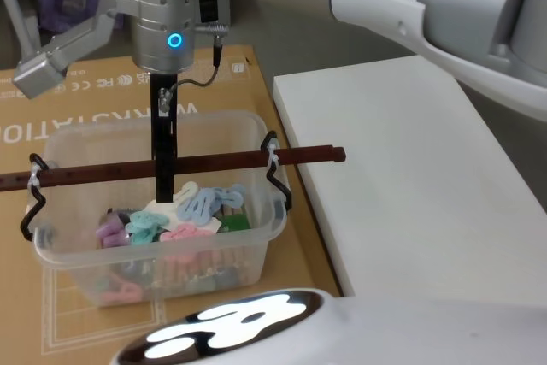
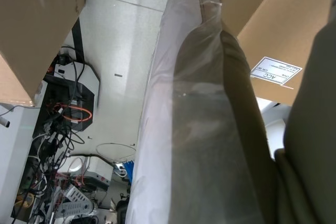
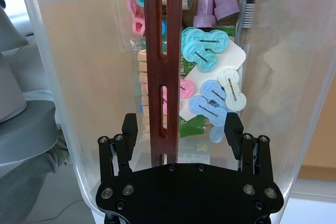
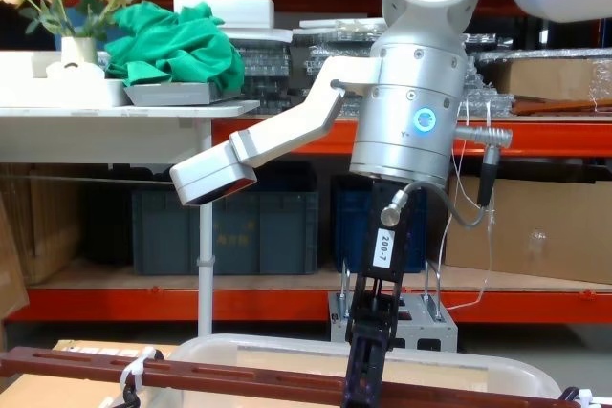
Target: Use one hand to grasp the basket and place it at the designated location.
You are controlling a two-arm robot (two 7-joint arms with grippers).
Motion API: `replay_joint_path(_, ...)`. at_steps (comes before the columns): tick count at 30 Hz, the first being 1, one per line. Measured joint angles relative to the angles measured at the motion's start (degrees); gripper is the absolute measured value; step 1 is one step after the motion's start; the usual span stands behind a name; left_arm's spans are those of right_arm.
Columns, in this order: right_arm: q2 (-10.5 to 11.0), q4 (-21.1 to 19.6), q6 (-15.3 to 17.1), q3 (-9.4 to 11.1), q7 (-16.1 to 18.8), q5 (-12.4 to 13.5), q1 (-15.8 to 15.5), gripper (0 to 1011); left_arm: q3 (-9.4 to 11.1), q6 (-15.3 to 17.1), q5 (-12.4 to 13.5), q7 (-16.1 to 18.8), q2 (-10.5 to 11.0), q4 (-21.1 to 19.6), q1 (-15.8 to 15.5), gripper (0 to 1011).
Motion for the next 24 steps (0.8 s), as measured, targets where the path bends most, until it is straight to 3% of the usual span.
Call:
replay_joint_path(15, 0.0, -0.1, 0.0, 0.0, 0.0, 0.0, 0.0, 1000, 0.0, 0.0, 0.0, 0.0, 0.0, 0.0, 0.0, 0)
replay_joint_path(24, 2.5, -4.3, -0.8, 0.5, 0.8, 1.5, 0.9, 1000, 0.0, 0.0, 0.0, 0.0, 0.0, 0.0, 0.0, 0)
